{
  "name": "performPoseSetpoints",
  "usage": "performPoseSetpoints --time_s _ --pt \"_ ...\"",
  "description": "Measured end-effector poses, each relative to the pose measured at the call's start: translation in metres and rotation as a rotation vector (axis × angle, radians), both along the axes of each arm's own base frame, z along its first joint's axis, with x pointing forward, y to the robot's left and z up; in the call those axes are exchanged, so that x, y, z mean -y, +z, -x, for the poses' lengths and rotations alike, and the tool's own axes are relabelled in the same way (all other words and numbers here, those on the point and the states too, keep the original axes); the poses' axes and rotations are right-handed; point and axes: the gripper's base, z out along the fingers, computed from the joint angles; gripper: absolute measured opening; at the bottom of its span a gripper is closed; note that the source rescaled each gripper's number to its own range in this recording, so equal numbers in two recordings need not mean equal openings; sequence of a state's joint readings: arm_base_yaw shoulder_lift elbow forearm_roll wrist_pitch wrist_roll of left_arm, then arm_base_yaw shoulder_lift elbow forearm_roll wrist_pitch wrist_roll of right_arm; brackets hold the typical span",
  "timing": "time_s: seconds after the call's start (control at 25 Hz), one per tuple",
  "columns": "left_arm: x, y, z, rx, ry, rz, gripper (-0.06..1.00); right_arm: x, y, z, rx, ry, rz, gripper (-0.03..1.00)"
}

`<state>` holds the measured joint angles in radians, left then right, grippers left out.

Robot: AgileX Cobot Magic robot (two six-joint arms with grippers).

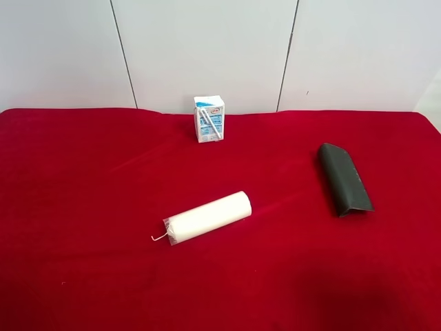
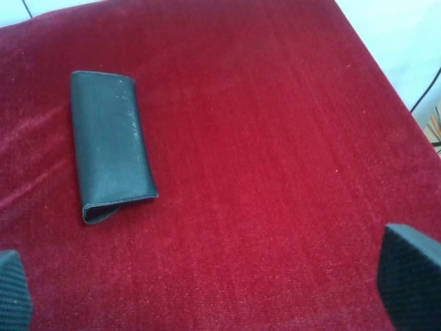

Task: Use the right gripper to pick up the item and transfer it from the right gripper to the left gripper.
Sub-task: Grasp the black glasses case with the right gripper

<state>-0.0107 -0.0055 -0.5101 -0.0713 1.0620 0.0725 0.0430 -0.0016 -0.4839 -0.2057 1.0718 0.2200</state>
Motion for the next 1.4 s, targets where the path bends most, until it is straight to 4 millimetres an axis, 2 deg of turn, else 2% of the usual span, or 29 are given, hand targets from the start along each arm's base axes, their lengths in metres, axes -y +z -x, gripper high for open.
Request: performPoseSetpoints --time_s 0.48,0.68,0.84,1.04,1.4 --pt "0.000 0.000 0.000 0.000 0.000 0.000 0.88 0.000 0.000 0.000 0.002 -0.001 -0.003 1.00" --pt "0.000 0.000 0.000 0.000 0.000 0.000 0.88 0.000 0.016 -0.005 -0.014 -0.001 -0.004 1.00" --pt "0.000 0.000 0.000 0.000 0.000 0.000 0.88 -0.001 0.031 -0.026 -0.110 -0.001 0.001 1.00" --pt "0.000 0.000 0.000 0.000 0.000 0.000 0.88 -0.003 0.036 -0.066 -0.237 0.007 0.010 1.00" --pt "0.000 0.000 0.000 0.000 0.000 0.000 0.88 -0.009 0.011 -0.142 -0.423 0.032 0.014 1.00"
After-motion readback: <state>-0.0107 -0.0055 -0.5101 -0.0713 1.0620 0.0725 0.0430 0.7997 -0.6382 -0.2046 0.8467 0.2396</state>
